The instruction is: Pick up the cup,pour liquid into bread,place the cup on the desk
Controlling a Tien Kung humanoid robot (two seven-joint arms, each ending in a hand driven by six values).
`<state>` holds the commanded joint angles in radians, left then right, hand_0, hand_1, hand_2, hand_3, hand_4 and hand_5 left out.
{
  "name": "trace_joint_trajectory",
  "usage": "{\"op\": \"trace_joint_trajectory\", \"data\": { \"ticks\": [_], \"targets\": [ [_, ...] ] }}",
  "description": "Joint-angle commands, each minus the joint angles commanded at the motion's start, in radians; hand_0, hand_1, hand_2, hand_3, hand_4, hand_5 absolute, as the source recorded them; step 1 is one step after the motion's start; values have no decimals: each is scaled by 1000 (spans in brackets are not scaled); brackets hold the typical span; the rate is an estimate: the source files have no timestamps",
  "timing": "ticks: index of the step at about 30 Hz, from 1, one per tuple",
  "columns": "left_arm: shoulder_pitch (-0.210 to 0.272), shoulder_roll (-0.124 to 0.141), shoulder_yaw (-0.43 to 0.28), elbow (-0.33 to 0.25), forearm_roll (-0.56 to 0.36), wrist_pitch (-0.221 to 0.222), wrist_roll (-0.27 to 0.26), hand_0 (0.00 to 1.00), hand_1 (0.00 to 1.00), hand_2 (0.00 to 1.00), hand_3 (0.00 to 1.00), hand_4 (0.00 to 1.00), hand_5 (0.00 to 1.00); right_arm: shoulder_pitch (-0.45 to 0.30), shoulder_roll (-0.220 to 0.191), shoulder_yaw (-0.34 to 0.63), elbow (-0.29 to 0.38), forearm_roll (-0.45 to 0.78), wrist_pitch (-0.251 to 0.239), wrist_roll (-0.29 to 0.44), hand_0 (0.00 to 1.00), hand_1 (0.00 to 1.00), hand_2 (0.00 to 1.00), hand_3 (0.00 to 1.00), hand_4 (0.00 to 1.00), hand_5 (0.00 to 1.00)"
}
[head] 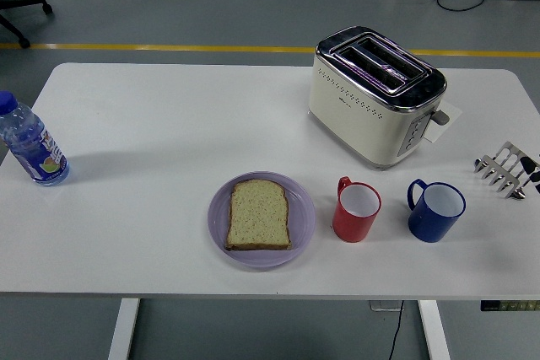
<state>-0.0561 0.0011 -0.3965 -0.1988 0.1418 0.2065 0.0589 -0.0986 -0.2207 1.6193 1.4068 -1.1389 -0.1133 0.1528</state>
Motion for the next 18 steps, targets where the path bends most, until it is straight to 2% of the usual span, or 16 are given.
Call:
{"op": "trace_joint_trajectory", "data": {
  "ticks": [4, 11, 18],
  "targets": [
    [-3, 0, -2, 0, 2, 0, 0, 642, 661, 680, 521, 245, 850, -10, -8, -17, 0, -35, -9, 5, 988, 911, 974, 998, 971, 207],
    [-6, 1, -2, 0, 3, 0, 0, 643, 661, 680, 521, 245, 851, -38, -19, -78, -11, -58, -57, 52, 990, 915, 985, 998, 972, 197],
    [-8, 1, 0, 1, 4, 1, 0, 643, 662, 680, 521, 245, 853, -53, -9, -133, -41, -82, -103, 107, 989, 919, 989, 998, 974, 197]
  ]
}}
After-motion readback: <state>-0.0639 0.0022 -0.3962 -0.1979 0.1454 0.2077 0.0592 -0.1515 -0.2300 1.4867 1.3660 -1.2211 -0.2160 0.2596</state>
